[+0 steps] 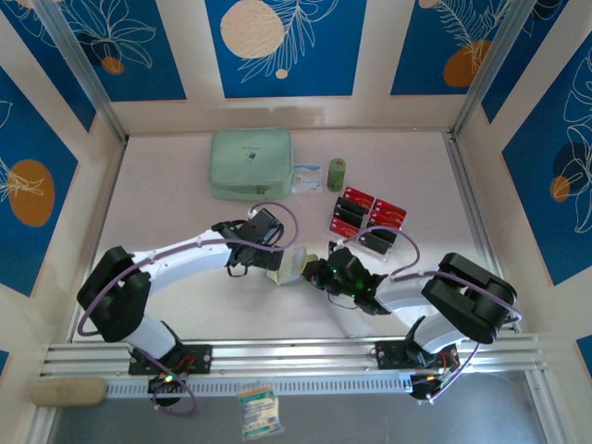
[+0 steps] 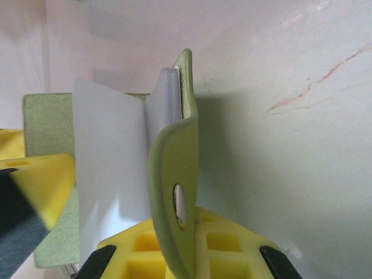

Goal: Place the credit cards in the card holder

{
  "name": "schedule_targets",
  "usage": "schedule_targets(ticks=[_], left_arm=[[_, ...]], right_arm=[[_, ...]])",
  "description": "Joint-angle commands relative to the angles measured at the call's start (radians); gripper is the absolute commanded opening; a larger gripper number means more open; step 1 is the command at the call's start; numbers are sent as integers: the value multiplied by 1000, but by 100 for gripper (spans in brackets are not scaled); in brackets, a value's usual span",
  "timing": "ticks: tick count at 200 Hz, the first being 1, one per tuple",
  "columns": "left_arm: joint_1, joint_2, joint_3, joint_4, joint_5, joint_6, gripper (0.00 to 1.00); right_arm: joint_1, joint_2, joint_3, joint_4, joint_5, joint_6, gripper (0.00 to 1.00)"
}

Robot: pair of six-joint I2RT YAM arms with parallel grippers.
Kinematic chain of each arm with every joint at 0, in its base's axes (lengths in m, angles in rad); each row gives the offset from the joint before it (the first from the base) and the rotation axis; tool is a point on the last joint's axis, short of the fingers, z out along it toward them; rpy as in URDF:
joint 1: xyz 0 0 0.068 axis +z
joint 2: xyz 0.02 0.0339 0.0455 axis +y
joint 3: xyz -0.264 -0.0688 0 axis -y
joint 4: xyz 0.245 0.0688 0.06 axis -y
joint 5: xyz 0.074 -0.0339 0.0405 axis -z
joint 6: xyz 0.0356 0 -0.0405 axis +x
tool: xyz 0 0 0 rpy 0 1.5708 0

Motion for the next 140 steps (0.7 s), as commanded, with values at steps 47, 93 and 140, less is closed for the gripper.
schedule_targets(ticks=[47,93,140], left_arm=[[26,68,-43,2,-16,-10,100],[30,117,-36,2,-8,-9,100],[31,2,16,-19,21,-13,100]], right_arm=[[5,-3,-16,-14,44,12,0],[5,8,-10,-17,36,9,0],[6,2,-7,-28,35,5,0]])
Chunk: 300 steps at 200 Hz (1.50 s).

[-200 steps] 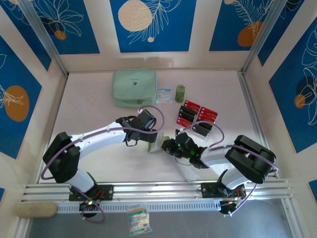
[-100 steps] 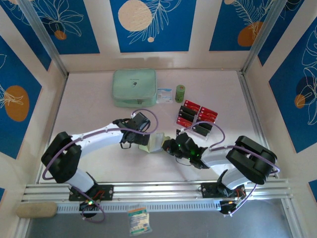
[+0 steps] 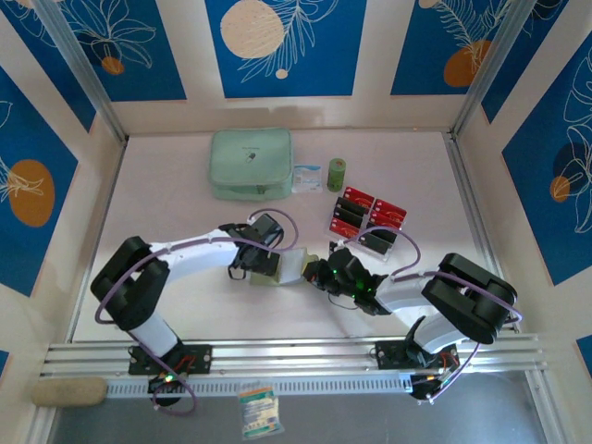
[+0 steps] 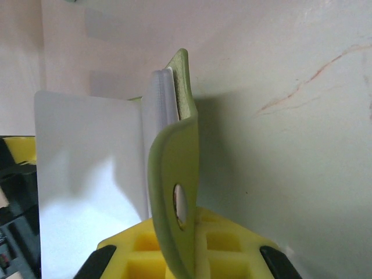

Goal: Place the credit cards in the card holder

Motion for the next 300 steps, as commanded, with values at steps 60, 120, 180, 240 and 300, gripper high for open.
schedule_targets(ticks=[60,120,180,240,300], left_arm=[[3,-164,135,-20,101,-3,100],[-52,-33,264,-48,103,46,100],[-115,160,413,-145,25,90,100],[-134,204,400,-200,-99,116,100],[-132,157,363,-227,-172,134,100]], right_arm=[[7,1,4,-33,23,2,0],[12,7,11,-38,26,0,0],[17,14,18,-35,30,3,0],[18,11,14,-33,37,6,0],[18,11,3,-33,49,20,0]])
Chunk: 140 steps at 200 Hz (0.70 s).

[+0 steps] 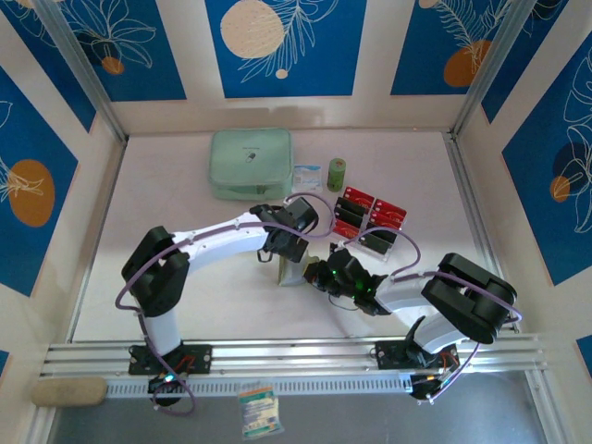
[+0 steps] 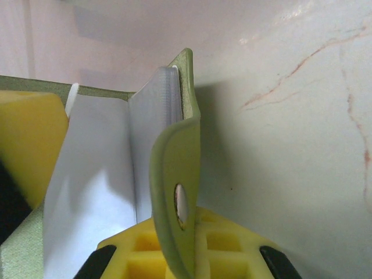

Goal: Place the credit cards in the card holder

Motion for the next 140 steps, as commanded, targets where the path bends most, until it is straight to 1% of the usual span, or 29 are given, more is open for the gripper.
schedule_targets(ticks=[1,49,101,140], left_arm=[[-4,-37,-26,-49,-65,25,100],[10,-89,-102,-47,-98,47,100],[38,-135,-224,-1,-99,23,100],[47,-132,-287,41,-94,0,100]], right_arm=[[9,9,2,-9,38,17,0],[11,4,1,-13,52,30,0],[22,-3,1,-33,73,39,0],[30,-2,-2,-38,78,43,0]])
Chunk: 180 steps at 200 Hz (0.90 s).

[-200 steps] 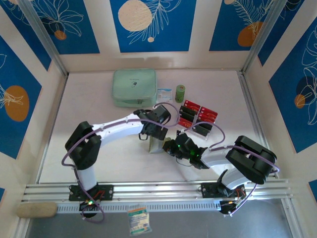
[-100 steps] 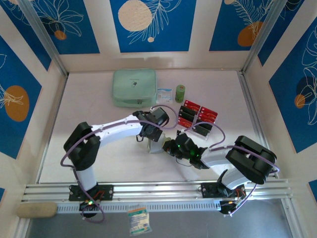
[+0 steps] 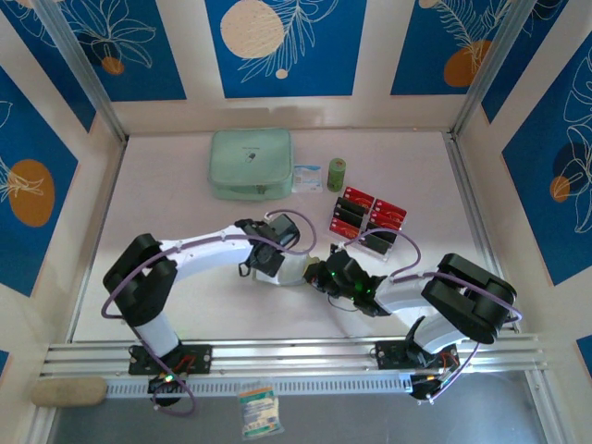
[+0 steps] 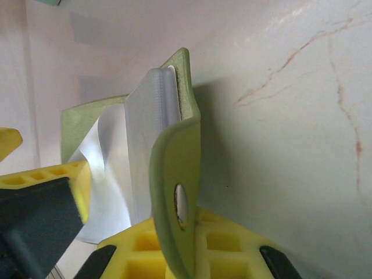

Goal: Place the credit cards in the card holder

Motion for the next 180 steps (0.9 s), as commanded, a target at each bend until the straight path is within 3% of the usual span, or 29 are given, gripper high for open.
schedule_targets(ticks=[1,30,61,77,95,126,148,180], left_arm=[[11,-19,-37,22,-15,-23,100],[12,-11,-58,43,-5,-48,100],[12,-23,-70,58,4,-65,100],[12,-35,-72,62,9,-69,100],[12,-49,-74,65,19,-74,100],[11,-80,-83,74,42,-94,100],[12,-101,-88,78,50,-106,100],[11,-126,-100,77,35,-118,100]], right_arm=[[11,-2,-2,-30,44,12,0],[6,-5,-2,-34,29,3,0],[-9,-93,-5,-102,-9,-48,37],[-17,-203,-2,-227,12,-76,49],[-37,-345,5,-367,25,-115,48],[-93,-507,53,-545,-7,-202,36],[-133,-509,91,-563,-61,-246,31],[-138,-395,163,-519,-135,-290,23]])
